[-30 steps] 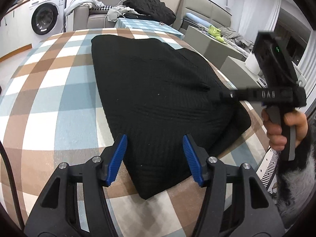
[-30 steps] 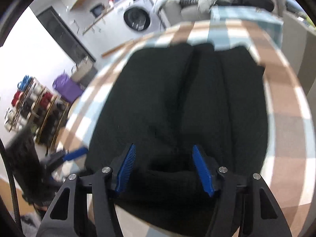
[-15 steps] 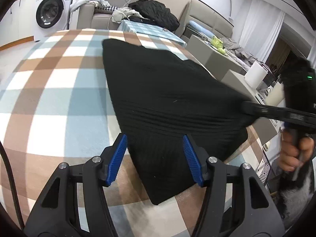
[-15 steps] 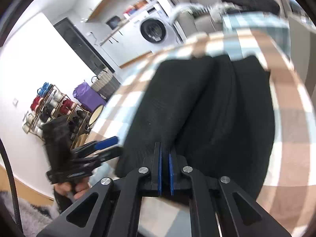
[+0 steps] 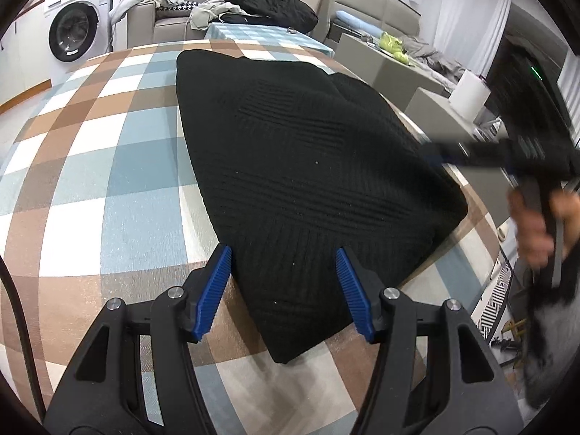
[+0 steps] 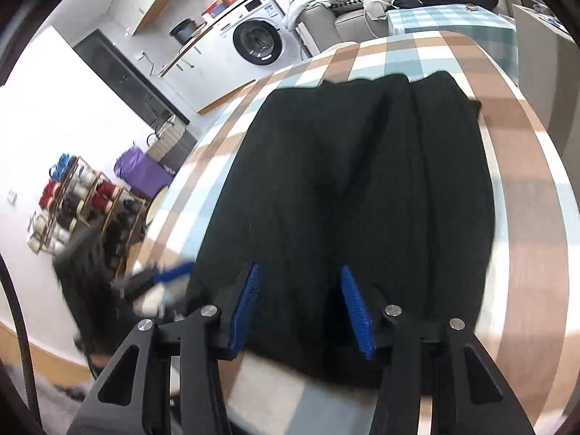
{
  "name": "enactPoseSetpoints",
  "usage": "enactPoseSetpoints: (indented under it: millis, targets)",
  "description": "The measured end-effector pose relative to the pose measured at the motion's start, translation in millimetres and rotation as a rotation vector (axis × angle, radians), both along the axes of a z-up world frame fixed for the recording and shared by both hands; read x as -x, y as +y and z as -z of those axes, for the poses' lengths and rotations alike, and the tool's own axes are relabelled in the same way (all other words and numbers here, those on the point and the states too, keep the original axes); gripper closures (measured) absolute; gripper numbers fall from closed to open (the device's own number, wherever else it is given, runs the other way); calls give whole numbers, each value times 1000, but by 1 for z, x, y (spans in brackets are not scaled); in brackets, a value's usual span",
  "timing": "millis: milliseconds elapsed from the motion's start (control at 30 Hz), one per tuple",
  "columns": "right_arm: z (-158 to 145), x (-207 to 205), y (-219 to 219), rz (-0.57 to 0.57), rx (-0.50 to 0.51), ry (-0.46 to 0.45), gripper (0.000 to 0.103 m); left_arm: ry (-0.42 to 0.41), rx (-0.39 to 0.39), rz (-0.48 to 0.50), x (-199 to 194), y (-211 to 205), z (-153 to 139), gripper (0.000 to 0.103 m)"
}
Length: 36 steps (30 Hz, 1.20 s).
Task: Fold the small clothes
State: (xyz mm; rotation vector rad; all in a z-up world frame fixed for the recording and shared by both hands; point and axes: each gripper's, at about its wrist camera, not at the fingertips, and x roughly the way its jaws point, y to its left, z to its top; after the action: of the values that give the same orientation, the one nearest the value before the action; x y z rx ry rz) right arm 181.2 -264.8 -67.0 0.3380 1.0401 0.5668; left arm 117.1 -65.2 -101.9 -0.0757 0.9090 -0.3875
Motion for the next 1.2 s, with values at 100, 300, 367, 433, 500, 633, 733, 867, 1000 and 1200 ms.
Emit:
enactPoseSetpoints:
  millis: [100,300,367,433,500,633,733,867,1000,1200]
  targets:
    - [2,-53,5,59,-3,29,55,13,14,-1,0,3,2,46]
    - [15,-133,12,128,63,70,81,31,34,-17,-3,11,3,46]
    - [13,-143,22,107,94,59,95,34,38,-21,-5,13,2,46]
    - [-14,-133,17,68,90,-86,96,24,48,-24,-7,17,-2,46]
    - [-31,-132,21,76,157,-172,96,19,61,-30,-9,20,-4,46]
    - [-11,-152,26,93,295,-119,95,28,67,-44,-17,22,-2,46]
    - [15,-155,23,65,299,5,86,33,61,-49,-18,22,0,46]
    - [23,-116,-1,54,118,70,76,31,73,-50,-15,24,0,46]
    - [28,-67,3,22,39,80,81,35,75,-48,-18,22,2,46]
    - [-8,-35,8,29,74,-83,95,21,79,-65,-16,22,-4,46]
